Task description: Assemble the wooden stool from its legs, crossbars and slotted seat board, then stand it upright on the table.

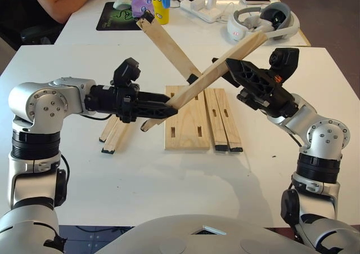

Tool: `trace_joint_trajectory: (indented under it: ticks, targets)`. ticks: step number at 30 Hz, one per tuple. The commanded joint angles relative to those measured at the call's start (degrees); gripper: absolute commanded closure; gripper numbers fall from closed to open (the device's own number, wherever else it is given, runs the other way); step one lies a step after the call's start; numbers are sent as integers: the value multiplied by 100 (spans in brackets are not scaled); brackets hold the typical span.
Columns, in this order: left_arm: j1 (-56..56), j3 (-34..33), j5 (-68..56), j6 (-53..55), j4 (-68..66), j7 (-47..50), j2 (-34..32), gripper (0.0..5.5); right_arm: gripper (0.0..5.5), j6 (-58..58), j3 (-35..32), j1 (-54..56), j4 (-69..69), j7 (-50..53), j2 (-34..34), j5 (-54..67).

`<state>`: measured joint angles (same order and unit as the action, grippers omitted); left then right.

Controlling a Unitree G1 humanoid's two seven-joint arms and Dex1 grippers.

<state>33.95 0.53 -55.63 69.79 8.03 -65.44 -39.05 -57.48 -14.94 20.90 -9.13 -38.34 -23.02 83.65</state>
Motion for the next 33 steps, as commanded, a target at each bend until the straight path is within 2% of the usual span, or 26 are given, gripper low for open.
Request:
trace_joint_trajectory:
  ticks: [1, 13, 21, 27, 33]
  targets:
    - [9, 45, 26, -64, 64, -66, -99, 346, 167, 23, -2, 18, -35, -21, -67, -48]
    - [-66, 85, 58, -119, 102, -112, -211, 346, 340, 4, 12, 29, -11, -106, -129, -83]
    - [-107, 137, 257, -395, 94, -84, -217, 346, 343, -52, 60, -36, -88, -329, -188, -136]
    - [49, -348, 161, -614, -365, 328, 234, 346, 343, 78, 108, -60, -117, -453, -175, -314]
    - [15, -460, 138, -528, -405, 429, 292, 346, 343, 190, 111, -44, -52, -391, -166, -333]
